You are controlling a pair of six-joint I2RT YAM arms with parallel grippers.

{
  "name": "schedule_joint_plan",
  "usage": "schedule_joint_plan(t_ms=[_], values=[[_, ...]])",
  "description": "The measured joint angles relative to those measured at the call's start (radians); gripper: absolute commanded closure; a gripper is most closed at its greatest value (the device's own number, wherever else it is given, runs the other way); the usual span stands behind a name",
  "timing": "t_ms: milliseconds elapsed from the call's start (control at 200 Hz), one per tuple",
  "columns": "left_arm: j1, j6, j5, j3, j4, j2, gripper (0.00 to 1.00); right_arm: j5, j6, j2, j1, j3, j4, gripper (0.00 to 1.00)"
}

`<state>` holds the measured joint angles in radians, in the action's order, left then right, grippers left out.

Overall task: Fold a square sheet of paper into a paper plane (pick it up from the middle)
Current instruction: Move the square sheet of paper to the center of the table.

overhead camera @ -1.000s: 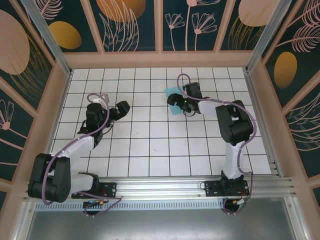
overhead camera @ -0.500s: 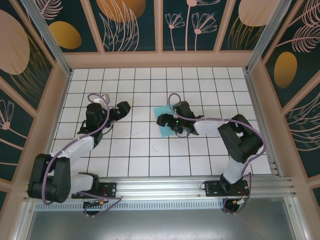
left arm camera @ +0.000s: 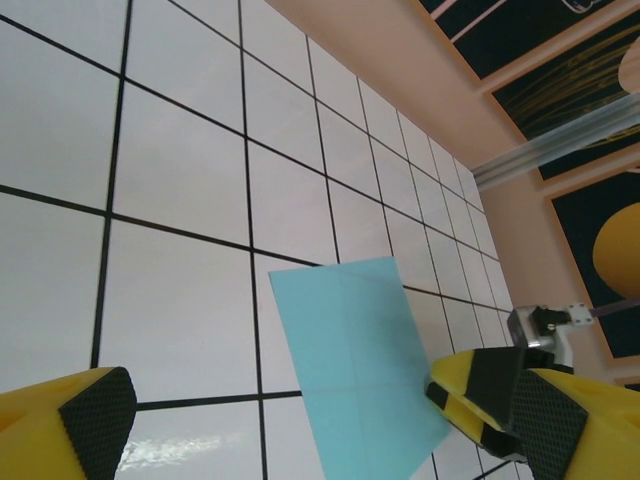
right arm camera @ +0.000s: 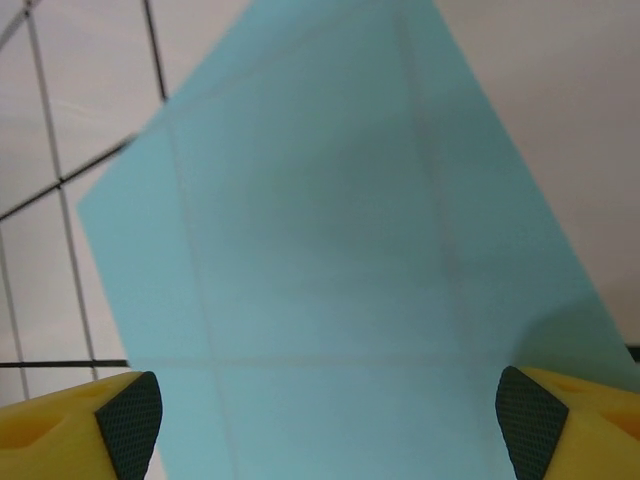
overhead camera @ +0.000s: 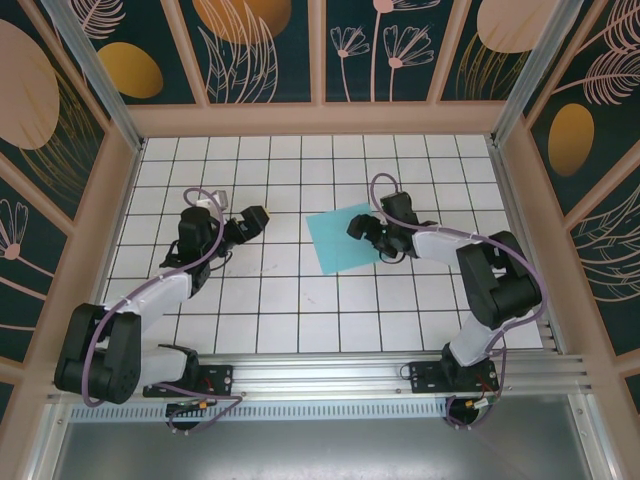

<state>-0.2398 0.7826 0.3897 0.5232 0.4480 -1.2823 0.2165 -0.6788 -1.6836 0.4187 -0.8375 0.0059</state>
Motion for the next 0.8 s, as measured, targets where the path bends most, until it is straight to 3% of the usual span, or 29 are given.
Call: schedule_joint_plan(t_ms=[205, 475, 651, 796], values=[[-0.025, 0.009, 0.006, 0.000, 0.000, -0.023, 0.02, -0.015, -0.036, 0.074, 0.016, 0.097, 0.044, 0.10], [-0.025, 0.008, 0.003, 0.001, -0.006, -0.024, 0.01, -0.037, -0.142, 0.213, 0.124, 0.210, 0.023, 0.10], [-0.028, -0.002, 0.002, 0.033, -0.045, -0.043, 0.01, -0.121, -0.060, 0.232, 0.145, 0.065, -0.165, 0.01], [-0.074, 0.015, -0.032, 0.034, -0.041, -0.049, 0.01, -0.232, 0.091, 0.105, 0.156, -0.177, -0.321, 0.01]])
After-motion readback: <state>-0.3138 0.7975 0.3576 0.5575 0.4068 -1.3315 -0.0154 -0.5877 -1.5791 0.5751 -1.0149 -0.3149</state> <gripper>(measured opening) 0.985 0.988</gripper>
